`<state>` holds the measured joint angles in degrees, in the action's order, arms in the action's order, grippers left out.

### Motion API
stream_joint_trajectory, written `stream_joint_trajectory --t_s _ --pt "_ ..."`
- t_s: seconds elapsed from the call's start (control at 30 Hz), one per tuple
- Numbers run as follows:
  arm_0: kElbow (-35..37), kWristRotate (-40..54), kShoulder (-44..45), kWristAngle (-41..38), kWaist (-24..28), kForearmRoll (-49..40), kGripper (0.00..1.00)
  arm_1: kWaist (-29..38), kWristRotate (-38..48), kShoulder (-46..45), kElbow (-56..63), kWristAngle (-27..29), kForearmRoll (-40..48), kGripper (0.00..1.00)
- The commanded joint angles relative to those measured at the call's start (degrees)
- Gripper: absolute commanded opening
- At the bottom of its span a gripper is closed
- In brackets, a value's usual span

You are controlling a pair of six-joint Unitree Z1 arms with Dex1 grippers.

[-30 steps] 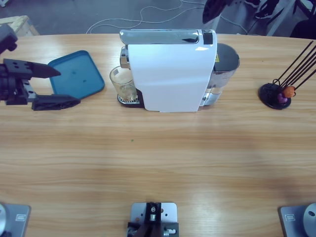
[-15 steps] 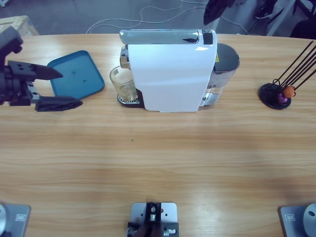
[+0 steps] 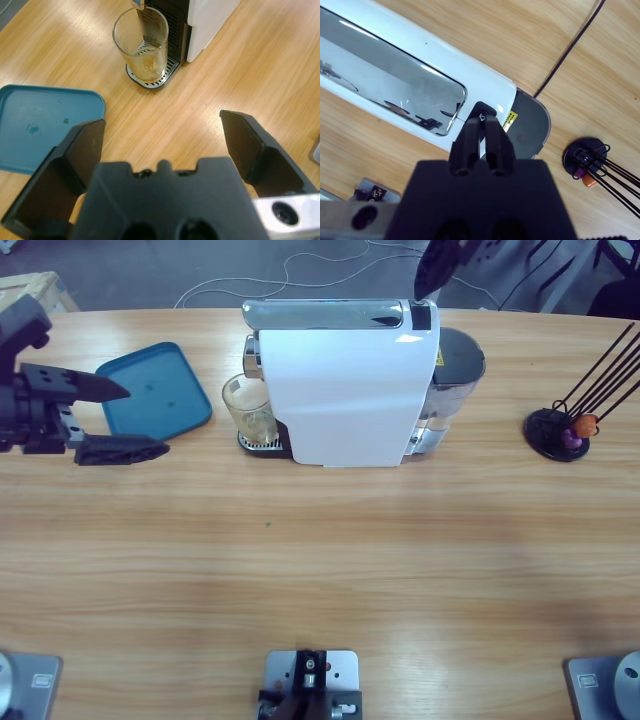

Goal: Pour coffee

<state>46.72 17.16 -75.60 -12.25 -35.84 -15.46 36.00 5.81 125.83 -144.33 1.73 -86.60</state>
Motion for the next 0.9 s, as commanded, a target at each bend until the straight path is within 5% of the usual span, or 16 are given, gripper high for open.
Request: stream_joint_trajectory --t_s 0.03,0.9 --pt "-2.0 -0.8 -2.1 0.6 -0.5 0.8 0.996 -0.7 -0.7 3.9 1.2 1.4 -0.6 0.000" --pt "-2.3 -0.7 -3.0 0.7 -0.5 1.0 0.996 -0.2 -1.9 5.0 8.3 0.7 0.8 0.000"
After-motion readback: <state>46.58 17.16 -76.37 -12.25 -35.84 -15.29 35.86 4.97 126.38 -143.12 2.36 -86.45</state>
